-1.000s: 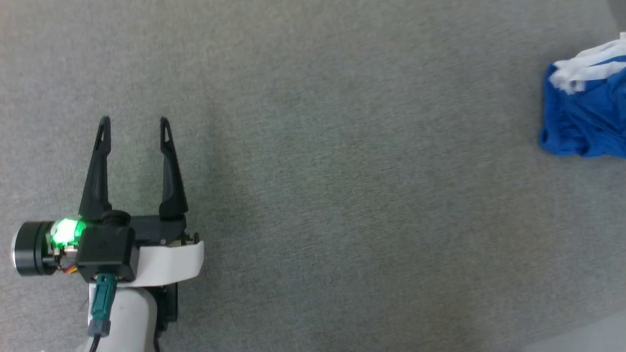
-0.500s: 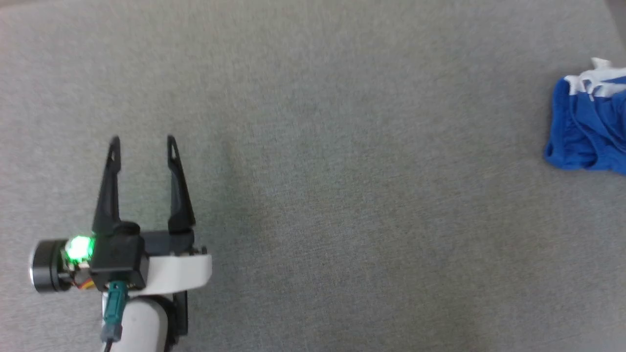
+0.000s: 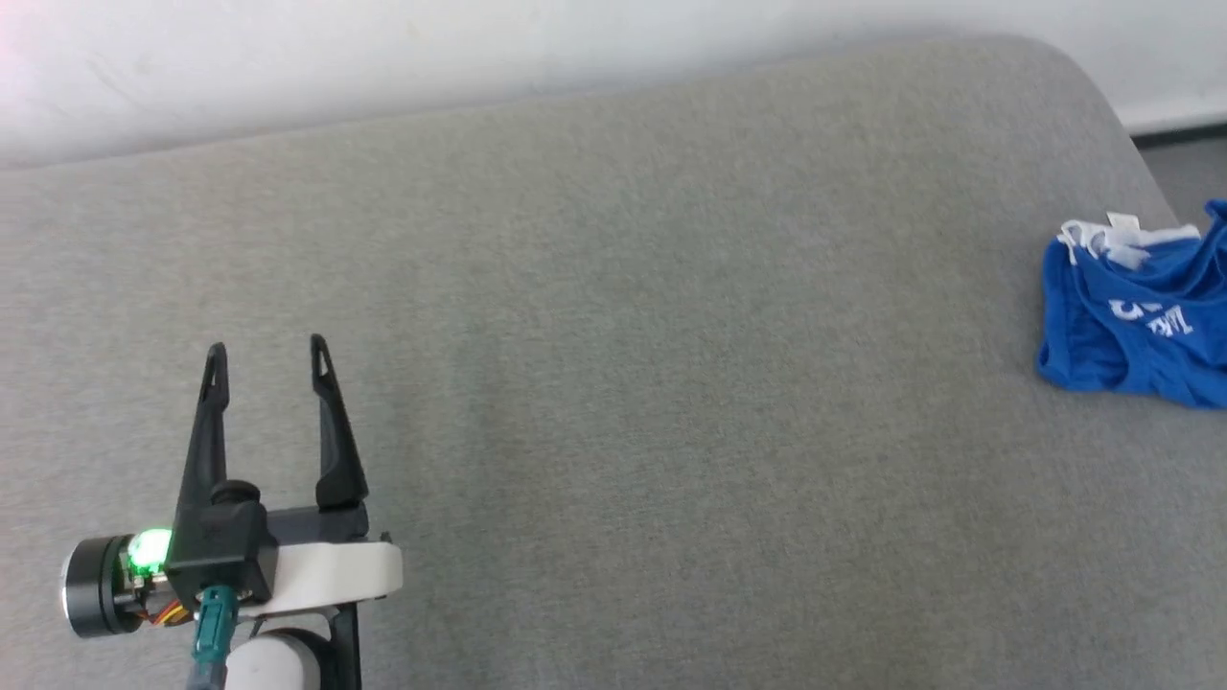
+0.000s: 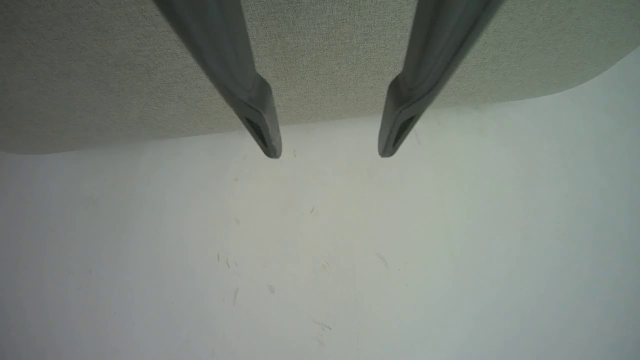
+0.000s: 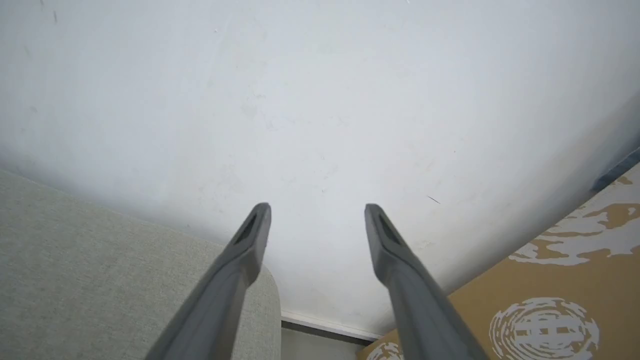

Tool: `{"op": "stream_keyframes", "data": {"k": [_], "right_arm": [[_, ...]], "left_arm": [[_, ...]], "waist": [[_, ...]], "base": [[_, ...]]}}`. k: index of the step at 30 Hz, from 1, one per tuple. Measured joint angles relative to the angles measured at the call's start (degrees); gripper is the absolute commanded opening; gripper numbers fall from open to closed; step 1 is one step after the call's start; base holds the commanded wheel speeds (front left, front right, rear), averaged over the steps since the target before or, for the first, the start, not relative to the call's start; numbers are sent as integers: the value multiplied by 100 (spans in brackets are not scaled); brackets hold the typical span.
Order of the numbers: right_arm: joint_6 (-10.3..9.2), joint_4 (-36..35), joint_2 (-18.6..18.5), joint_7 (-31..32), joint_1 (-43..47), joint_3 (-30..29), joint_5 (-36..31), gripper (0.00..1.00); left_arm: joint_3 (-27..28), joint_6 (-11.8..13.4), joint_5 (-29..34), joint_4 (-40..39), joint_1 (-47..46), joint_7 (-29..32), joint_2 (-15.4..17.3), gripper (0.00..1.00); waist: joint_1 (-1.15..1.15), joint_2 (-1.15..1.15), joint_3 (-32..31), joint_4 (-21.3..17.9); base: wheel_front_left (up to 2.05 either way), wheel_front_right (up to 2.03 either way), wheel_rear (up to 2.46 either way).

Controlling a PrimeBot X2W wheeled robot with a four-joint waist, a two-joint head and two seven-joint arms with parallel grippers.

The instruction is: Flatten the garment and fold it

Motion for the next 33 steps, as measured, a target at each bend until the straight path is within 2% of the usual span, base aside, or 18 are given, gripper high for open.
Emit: {"op": "stream_keyframes", "data": {"k": [3,4,7,11,17,23,33], "right_arm": [[0,-444,303,-73,261,-765,-339,100],[0,-444,303,-73,261,-765,-339,100],[0,-1401,706,-79,818,-1686,-809,100],[0,-2583,1437,-79,1983,-2693,-1400,100],[0,-3723,2601,-79,3540,-3519,-1834,100],[0,-4229,3318,-80,4708,-3784,-1897,100],[0,-4915,3758,-79,6049,-4098,-1979,100]], "left_arm": [[44,-78,0,22,47,0,-19,100],[44,-78,0,22,47,0,-19,100],[58,-133,1,54,116,0,-36,100],[62,-232,8,116,161,0,-62,100],[56,-342,18,241,298,0,-103,100],[86,-467,13,368,329,0,-124,100],[88,-583,19,517,377,0,-202,100]], "waist": [[1,0,-117,146],[1,0,-117,146],[1,0,-218,297],[1,0,-357,483],[1,0,-570,710],[1,0,-780,834],[1,0,-1009,886]], "base": [[0,0,0],[0,0,0],[0,0,0],[0,0,0],[0,0,0],[0,0,0],[0,0,0]]}}
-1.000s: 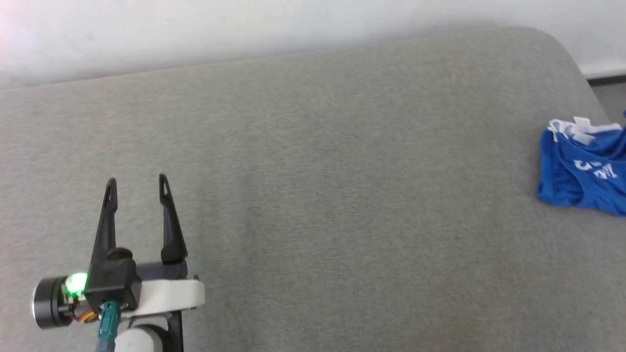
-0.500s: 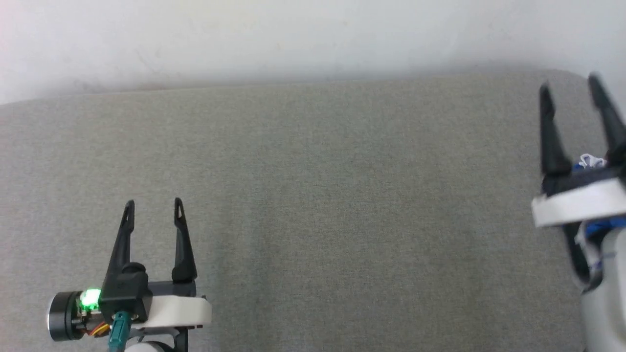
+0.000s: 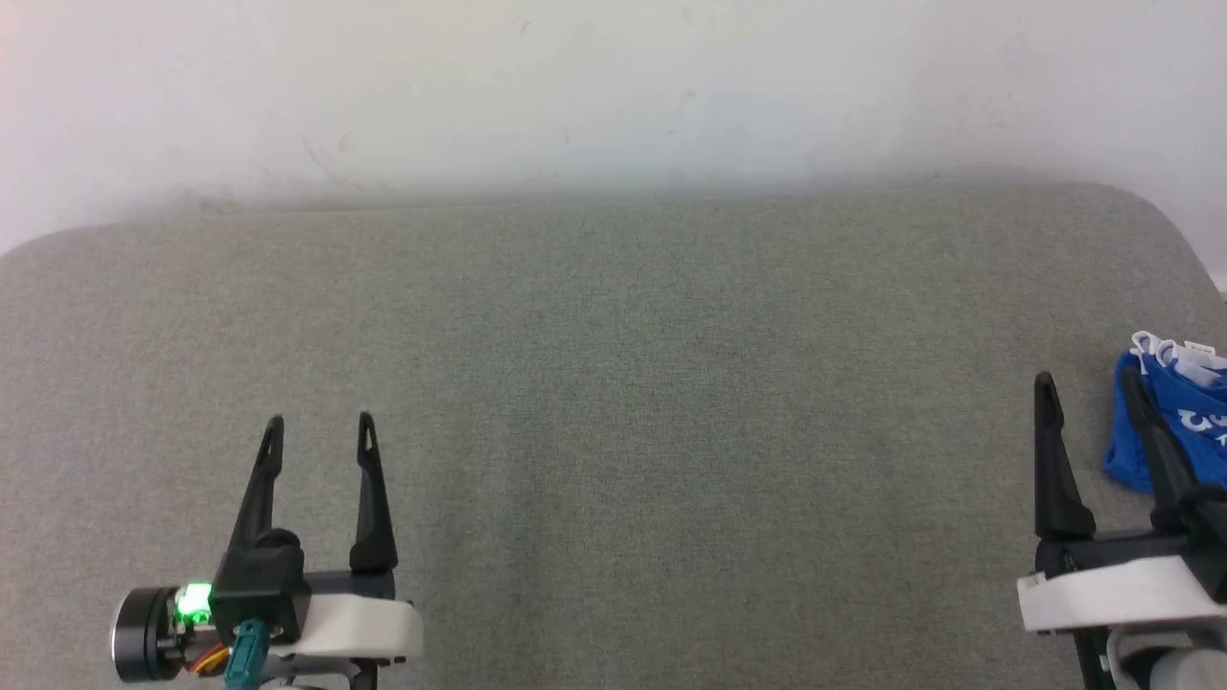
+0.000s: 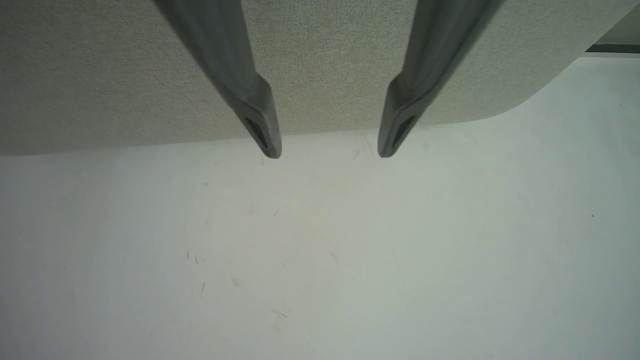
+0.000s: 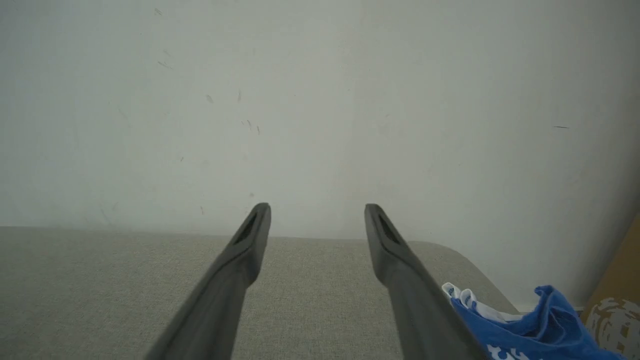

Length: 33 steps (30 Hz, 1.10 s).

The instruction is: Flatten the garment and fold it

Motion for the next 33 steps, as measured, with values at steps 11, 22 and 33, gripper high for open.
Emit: {"op": "stream_keyframes", "data": {"k": [11,22,33], "right_arm": [[0,-215,43,9,321,9,-108,0],[0,-198,43,118,316,52,-109,0],[0,-168,43,261,311,111,-111,0]], "left_arm": [[9,-154,-19,26,89,9,-44,0],[20,-200,-16,31,88,129,-54,0],[45,-259,-9,47,75,261,-91,0]], "waist": [[1,0,-73,-42],[1,0,-90,-39],[1,0,-107,-36]], "base": [[0,0,0],[0,0,0],[0,0,0]]}}
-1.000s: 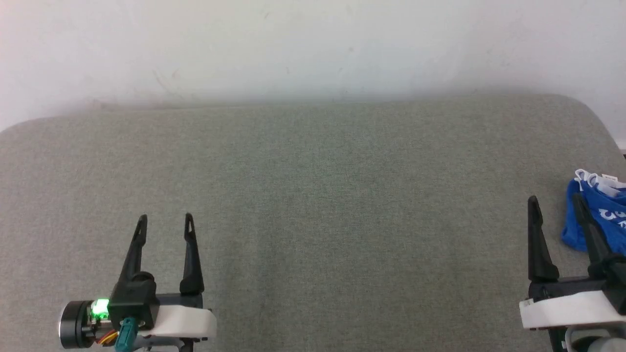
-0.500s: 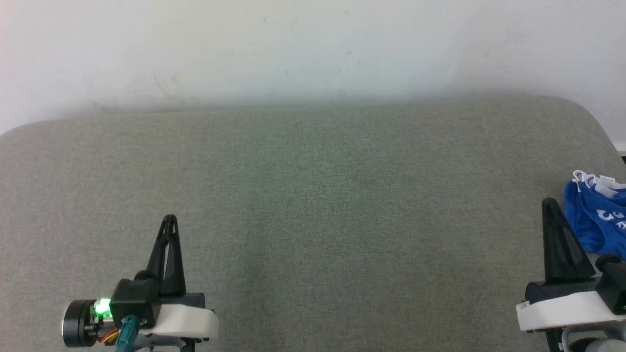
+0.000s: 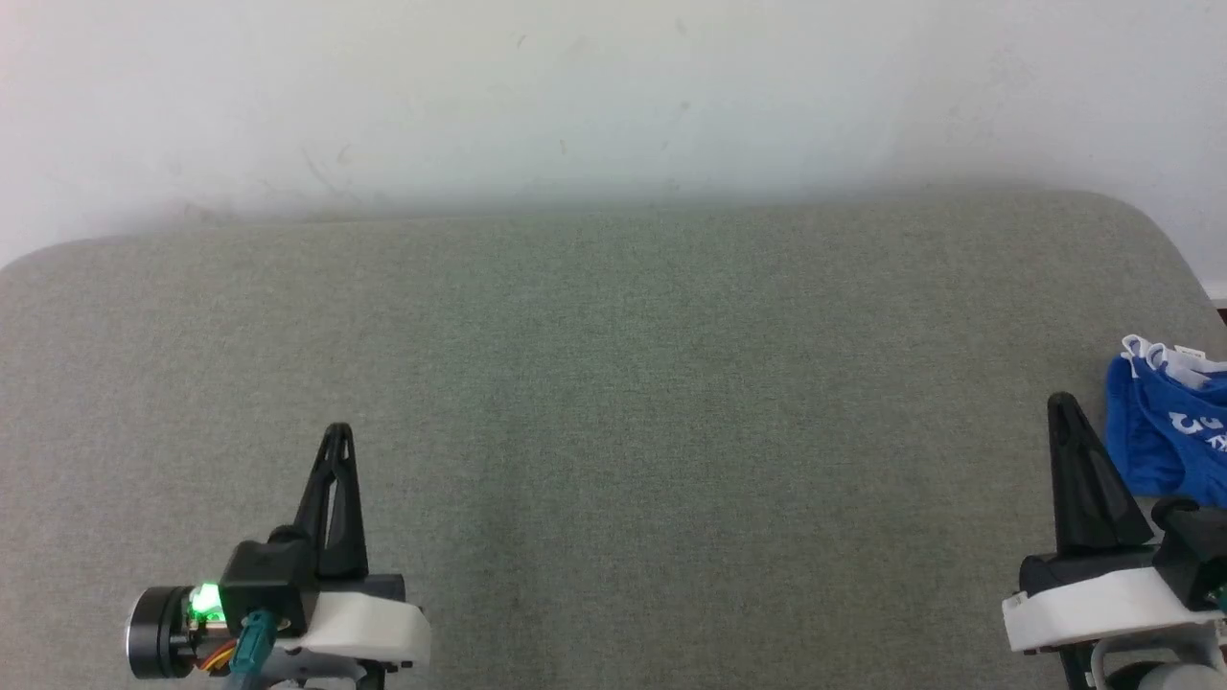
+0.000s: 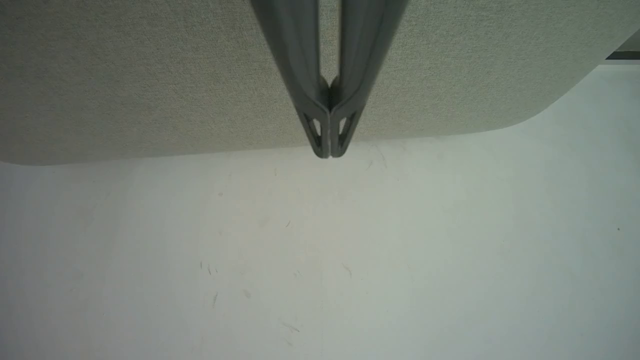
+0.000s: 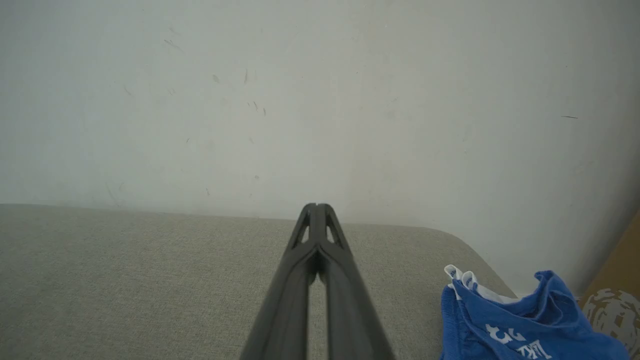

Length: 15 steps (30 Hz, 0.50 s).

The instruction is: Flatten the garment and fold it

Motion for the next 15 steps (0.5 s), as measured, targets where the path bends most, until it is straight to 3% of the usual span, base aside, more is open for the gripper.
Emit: {"op": "stream_keyframes", "data": {"k": [15], "right_arm": [[0,38,1,157,-25,102,-42,0]], "left_arm": [[46,-100,3,36,-4,160,-64,0]], "waist": [[0,0,-23,4]], "base": [[0,0,0]]}}
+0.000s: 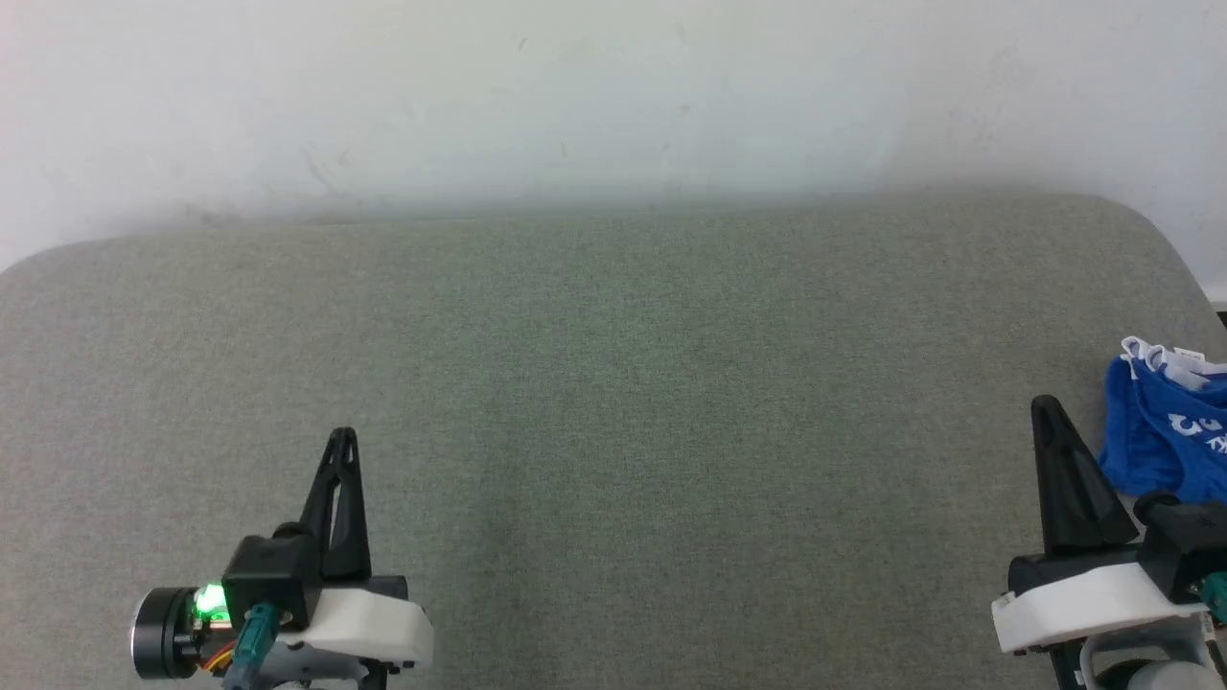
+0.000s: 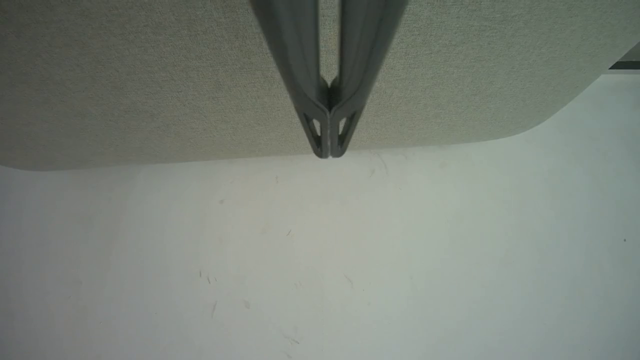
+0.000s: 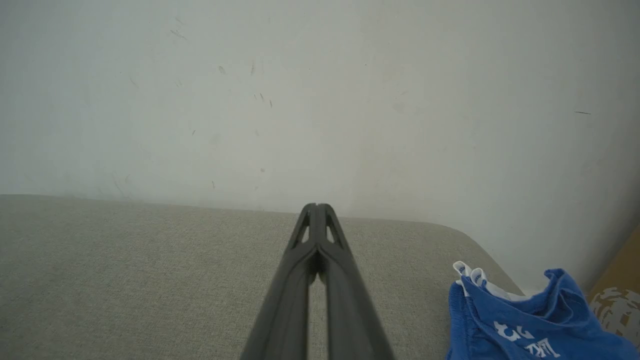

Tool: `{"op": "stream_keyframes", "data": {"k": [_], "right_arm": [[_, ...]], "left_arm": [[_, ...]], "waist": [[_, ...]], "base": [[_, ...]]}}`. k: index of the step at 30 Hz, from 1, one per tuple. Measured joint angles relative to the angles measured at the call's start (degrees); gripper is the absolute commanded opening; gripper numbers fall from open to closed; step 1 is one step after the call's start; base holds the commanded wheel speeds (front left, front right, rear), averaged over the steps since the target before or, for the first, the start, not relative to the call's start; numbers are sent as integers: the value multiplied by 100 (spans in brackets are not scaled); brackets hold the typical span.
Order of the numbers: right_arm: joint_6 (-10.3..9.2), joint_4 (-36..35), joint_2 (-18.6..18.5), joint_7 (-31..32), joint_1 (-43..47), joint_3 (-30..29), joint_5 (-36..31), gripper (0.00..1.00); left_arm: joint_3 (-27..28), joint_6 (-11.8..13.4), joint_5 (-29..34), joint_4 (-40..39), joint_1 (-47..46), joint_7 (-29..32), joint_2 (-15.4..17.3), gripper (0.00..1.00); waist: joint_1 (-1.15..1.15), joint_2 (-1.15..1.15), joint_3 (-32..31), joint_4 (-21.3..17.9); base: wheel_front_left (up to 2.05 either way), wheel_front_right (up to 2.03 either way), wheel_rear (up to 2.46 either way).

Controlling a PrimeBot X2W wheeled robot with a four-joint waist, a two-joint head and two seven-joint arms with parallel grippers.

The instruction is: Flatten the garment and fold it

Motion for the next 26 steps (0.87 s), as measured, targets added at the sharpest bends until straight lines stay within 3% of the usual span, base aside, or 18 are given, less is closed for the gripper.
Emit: {"op": "stream_keyframes", "data": {"k": [26], "right_arm": [[0,79,2,301,-30,165,-44,0]], "left_arm": [[97,-192,32,64,-19,296,-69,0]], "waist": [[0,-1,-40,7]], "base": [[0,0,0]]}}
